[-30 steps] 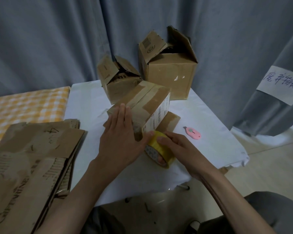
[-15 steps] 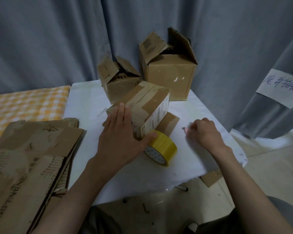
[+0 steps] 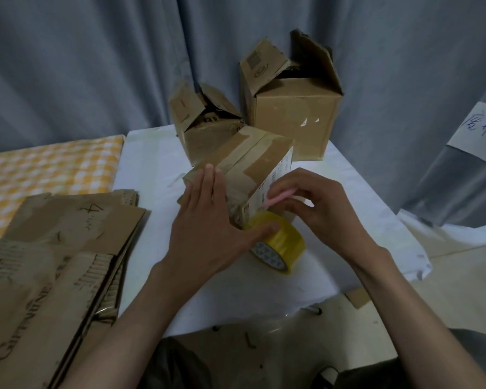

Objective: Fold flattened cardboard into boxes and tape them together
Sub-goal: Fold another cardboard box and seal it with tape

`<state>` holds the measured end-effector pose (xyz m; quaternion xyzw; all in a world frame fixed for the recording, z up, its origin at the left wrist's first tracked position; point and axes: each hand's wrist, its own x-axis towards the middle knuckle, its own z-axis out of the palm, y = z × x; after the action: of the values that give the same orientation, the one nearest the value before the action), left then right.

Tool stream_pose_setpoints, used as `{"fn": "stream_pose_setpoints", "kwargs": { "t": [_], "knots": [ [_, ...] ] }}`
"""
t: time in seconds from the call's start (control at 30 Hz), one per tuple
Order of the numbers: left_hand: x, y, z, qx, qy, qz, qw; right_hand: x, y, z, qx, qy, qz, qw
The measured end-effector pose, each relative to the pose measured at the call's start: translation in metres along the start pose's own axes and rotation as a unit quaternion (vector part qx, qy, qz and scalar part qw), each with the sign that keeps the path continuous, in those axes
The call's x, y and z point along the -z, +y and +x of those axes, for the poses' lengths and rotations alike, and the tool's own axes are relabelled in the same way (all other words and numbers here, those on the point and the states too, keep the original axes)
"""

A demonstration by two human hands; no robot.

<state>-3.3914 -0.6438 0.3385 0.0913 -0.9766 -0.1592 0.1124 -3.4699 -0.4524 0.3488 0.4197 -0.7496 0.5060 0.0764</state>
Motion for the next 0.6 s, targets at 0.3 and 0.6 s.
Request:
{"fn": "stream_pose_setpoints", "kwargs": {
  "t": [0.3,0.6],
  "knots": [
    [0.0012,0.0010,0.0004,-0.002,-0.003,-0.004,1.000,-0.0031,0.0078,0.0017,0.062,-0.017,-0.037,0.997],
    [0.0012,-0.0009,0.0010,-0.012,-0.001,0.008,1.000,-0.0070,0.0061,0.0042,0.070,-0.018,-0.061,0.995]
  ]
}}
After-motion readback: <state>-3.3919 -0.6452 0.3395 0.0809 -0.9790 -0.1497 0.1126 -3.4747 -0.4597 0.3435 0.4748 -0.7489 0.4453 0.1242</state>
